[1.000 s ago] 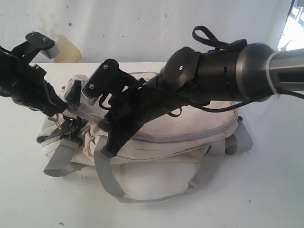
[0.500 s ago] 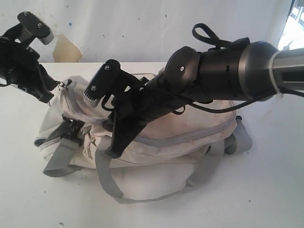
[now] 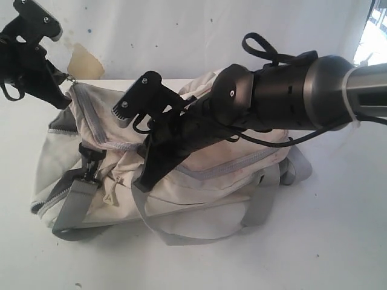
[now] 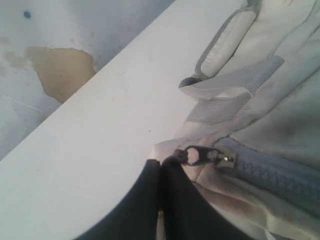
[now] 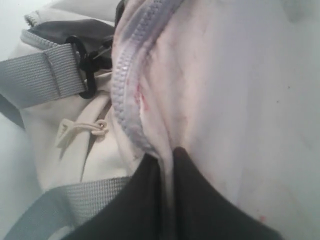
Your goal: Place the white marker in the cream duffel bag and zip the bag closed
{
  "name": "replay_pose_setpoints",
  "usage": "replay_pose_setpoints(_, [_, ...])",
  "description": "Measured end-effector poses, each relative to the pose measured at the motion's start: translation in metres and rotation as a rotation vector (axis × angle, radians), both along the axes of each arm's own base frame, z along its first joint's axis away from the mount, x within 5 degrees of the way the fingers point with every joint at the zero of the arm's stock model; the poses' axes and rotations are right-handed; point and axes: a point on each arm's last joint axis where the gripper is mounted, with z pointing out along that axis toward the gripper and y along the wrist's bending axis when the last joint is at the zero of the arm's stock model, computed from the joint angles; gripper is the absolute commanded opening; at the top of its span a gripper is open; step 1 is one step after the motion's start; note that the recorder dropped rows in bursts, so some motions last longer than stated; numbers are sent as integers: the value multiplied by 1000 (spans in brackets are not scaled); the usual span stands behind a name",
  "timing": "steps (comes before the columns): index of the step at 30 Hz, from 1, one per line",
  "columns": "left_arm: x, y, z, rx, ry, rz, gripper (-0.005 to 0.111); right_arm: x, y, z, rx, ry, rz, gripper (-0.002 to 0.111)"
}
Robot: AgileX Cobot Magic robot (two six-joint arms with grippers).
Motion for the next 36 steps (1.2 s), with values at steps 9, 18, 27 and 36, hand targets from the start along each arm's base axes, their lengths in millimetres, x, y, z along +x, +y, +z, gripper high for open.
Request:
replay_pose_setpoints(9, [7,5,3,-11,-58,33,57,0,-1,-3,20,31,-53,21])
replay_pose_setpoints(18, [2,8,15,-148,-33,137,61,-3,-2,-5,101,198,-212,79])
replay_pose_setpoints(27, [-28,12,46,-310,57,273,33,-15,-13,34,185,357,-343,75])
replay_pose_setpoints(36, [-59,26,43,-291,314,521,8,-22,-50,39,7,521,-492,38])
